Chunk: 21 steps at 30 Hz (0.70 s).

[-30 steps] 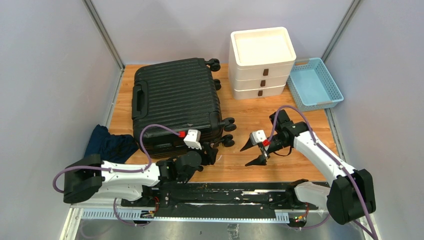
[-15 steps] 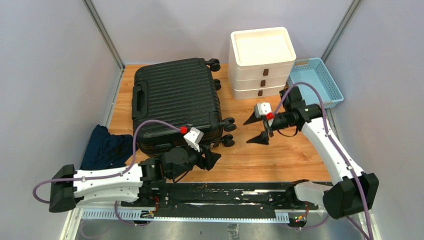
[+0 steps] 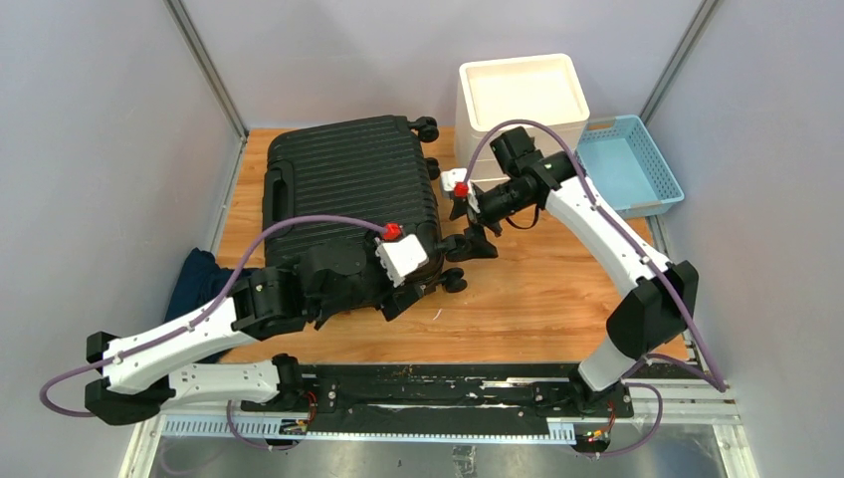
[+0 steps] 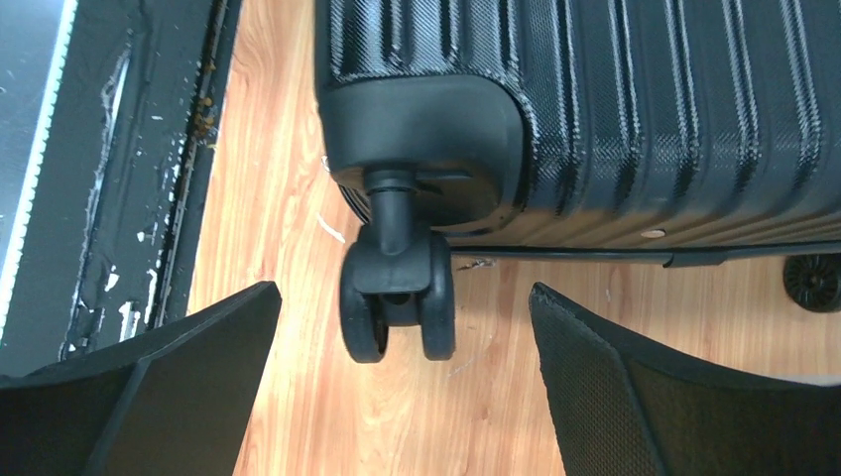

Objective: Open, take out, and arrange the luggage
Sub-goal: Adjust the luggage at the center of the board.

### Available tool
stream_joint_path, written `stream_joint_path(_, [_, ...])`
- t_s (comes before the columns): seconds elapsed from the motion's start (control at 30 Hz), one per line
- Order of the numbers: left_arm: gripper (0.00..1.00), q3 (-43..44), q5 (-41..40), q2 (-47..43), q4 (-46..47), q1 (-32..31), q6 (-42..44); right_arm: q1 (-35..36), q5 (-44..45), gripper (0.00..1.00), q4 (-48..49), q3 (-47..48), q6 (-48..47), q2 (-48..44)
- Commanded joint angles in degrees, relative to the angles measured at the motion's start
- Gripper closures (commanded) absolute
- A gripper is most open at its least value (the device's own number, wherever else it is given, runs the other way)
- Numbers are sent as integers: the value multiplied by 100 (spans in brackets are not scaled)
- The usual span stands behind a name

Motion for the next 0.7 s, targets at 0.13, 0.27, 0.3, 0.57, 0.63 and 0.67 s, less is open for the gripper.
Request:
stream_joint_path(0.13, [10, -208, -116, -53, -1194, 697, 2305, 346, 721, 0, -267, 126, 152, 349])
stream_joint_path(0.27, [9, -615, -47, -178, -683, 932, 2552, 509, 768, 0, -215, -50, 111, 407])
stream_joint_path(0.3, [9, -723, -14, -222, -551, 995, 2612, 507, 773, 1, -177, -72, 108, 416])
stream_joint_path(0.57, [19, -1249, 249, -346, 127, 1589, 2710, 511, 510, 29, -152, -189, -22, 468])
stream_joint_path(0.63, [23, -1389, 231, -358, 254, 1635, 2830, 511, 505, 38, -152, -279, -123, 432])
stream_joint_path(0.67, [24, -1432, 186, -342, 293, 1651, 2873, 512, 505, 44, -152, -316, -152, 409])
